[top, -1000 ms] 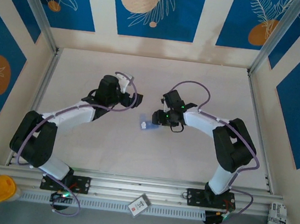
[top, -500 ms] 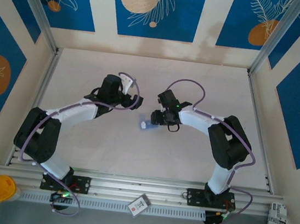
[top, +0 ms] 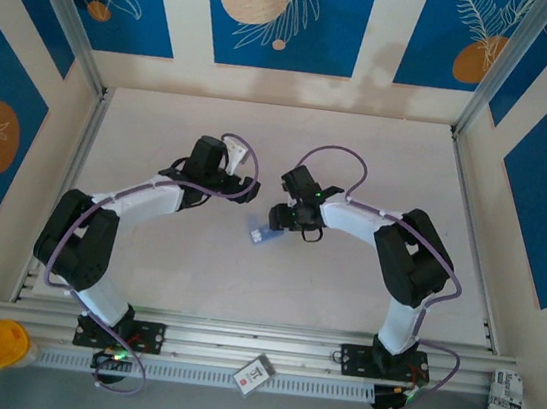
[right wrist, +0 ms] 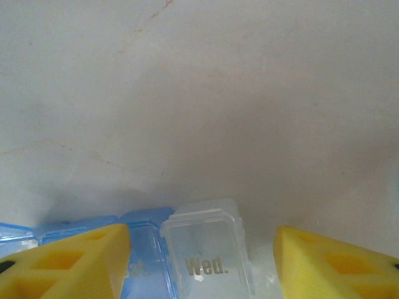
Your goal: Sort the pills into containers
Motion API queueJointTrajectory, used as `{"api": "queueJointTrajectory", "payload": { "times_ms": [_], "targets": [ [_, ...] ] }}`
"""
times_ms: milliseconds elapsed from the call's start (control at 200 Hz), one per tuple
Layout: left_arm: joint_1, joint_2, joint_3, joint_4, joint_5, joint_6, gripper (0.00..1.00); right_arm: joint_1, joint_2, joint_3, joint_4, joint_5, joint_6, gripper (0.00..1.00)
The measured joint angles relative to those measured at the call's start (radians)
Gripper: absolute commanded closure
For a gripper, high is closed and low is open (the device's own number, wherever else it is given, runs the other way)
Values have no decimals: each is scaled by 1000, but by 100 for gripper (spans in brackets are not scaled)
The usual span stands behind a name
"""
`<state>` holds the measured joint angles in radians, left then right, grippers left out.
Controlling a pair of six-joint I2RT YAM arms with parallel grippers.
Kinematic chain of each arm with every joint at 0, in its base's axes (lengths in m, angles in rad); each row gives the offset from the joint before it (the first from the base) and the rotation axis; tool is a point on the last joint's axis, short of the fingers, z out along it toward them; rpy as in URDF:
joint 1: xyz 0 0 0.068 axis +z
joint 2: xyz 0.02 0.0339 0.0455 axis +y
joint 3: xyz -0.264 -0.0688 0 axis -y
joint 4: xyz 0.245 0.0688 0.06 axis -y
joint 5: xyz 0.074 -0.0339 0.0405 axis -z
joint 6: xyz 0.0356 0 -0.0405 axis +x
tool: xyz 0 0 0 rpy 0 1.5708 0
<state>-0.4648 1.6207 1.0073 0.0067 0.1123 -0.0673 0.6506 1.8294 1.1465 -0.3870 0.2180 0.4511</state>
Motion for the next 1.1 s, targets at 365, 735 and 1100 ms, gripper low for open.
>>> {"api": "queueJointTrajectory", "payload": {
  "times_ms": [365, 735, 1100],
  "targets": [
    [0, 0, 0, -34, 0, 26, 16, 5, -2, 8, -37, -1, -9, 27],
    [0, 11, 21, -114, 37, 41, 76, 3, -7, -16, -5, -24, -8, 30],
    [0, 82, 55, -191, 87, 21, 85, -2, -13, -37, 28, -43, -4, 31]
  ]
}}
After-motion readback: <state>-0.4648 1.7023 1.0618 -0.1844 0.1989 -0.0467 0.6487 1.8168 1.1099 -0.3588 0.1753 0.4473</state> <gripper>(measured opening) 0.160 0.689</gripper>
